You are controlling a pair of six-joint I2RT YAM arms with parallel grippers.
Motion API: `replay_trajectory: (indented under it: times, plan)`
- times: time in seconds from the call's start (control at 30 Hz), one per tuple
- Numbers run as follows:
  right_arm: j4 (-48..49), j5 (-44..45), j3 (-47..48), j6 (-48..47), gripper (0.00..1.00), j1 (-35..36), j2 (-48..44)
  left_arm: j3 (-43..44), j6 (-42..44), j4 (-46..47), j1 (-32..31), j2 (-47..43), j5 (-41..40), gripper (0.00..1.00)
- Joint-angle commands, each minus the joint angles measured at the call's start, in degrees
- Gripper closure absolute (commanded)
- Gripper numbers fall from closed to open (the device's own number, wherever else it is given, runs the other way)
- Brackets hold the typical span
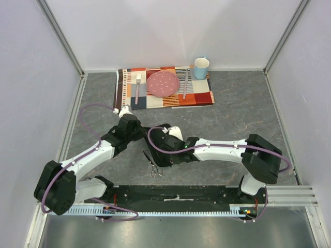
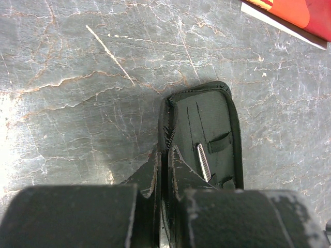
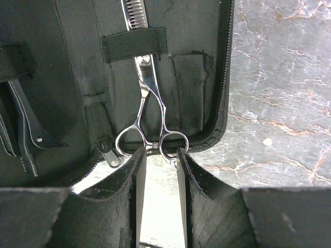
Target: Sort the hair-cutting tools
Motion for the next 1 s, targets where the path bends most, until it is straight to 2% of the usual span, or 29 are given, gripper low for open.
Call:
replay_trajectory:
  times: [0.0,0.6,0.7,0.83,0.97]
  plan:
    - [2.99,0.75,-0.21,1.64,0.63,0.29,1.21,0.68,-1.84,0.79,-0.28,-1.65,-0.29,0.98]
    - [4.75,1.28,-0.12,3.40,0.65,0.29,5.08,0.41,-1.41,1.50,-0.28,-1.48,0.42,0.98]
    - [5.19,1.28,-0.30,3.93,0.68,0.20,5.78,0.33,-1.32,1.50,-0.37,-1.48,0.51,0.98]
    - [5.28,2.07,0.31,3.23,0.82,0.20,6.84,0.24,-1.14,1.67,-0.28,-1.65,0.94,0.98]
    - [5.11,2.95,3.29,1.38,0.84,-0.33,8.33,-0.11,-1.14,1.76,-0.37,-2.00,2.26,0.98]
